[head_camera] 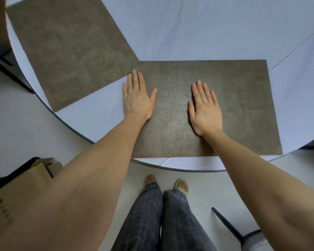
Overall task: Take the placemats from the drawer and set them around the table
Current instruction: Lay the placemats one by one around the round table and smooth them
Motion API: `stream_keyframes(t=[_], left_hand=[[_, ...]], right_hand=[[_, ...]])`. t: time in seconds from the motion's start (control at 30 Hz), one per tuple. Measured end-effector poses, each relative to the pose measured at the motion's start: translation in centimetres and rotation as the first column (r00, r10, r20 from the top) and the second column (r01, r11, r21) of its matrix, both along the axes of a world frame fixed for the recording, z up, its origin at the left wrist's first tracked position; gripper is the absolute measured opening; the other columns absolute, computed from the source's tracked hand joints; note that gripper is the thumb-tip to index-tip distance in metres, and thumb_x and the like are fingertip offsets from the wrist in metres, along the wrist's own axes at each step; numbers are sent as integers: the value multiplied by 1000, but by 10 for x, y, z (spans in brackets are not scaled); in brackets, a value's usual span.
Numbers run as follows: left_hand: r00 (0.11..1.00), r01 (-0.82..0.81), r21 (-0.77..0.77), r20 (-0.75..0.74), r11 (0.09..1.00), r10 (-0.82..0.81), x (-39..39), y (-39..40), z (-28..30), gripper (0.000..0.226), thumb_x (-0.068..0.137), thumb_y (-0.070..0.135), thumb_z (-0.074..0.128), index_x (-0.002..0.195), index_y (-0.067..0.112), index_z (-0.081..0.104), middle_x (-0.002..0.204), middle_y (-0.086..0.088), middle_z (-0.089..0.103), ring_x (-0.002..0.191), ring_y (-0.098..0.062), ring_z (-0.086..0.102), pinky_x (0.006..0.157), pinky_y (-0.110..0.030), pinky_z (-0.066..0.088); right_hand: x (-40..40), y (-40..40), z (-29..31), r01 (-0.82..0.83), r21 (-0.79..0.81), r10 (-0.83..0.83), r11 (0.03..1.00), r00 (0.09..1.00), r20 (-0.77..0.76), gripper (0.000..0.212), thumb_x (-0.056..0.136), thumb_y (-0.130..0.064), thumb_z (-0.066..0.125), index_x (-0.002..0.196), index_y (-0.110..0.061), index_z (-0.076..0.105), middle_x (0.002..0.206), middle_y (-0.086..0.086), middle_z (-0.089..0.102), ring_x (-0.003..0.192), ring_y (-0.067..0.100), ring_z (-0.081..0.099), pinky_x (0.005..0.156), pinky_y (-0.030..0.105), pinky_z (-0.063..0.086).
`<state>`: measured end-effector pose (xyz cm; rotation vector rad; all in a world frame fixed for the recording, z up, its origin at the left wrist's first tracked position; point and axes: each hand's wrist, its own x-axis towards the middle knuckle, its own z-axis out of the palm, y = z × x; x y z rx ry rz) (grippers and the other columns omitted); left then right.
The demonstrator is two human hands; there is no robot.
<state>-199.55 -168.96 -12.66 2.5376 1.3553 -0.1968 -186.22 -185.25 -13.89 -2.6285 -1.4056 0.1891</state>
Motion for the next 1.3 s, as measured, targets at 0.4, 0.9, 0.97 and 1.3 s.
stream_keyframes(t=[0.4,0.9,0.97,1.3], left_hand=[[975,196,120,83,973,-206,-54,-109,-10,62,100,46,22,153,17,18,161,-6,15,149,-27,11,121,-46,7],[969,243,33,-38,969,-242,-51,-103,8,62,101,48,24,154,19,9,162,-3,5,149,-25,3,121,-42,5],[966,244,-26,-84,970,-245,-45,-99,20,64,100,48,29,154,19,10,162,-4,6,149,-27,6,120,-43,11],[812,332,-272,-404,903,-421,41,-110,136,46,96,42,43,131,14,52,135,-8,53,119,-29,54,91,-37,44]], right_hand=[[-22,0,-1,154,-95,-157,983,988,-16,59,102,-40,18,153,-14,6,161,9,1,149,23,0,121,41,0],[9,-154,5,316,-176,-328,932,944,-44,58,101,-48,20,152,-31,1,161,0,-5,149,19,-7,120,42,-5],[16,-168,14,367,-221,-392,904,917,-80,60,100,-50,20,152,-30,-2,161,0,-8,148,19,-8,121,42,-4],[99,-156,108,106,-387,-255,916,898,-359,37,95,-31,45,107,-2,65,118,19,63,108,33,57,93,37,46]])
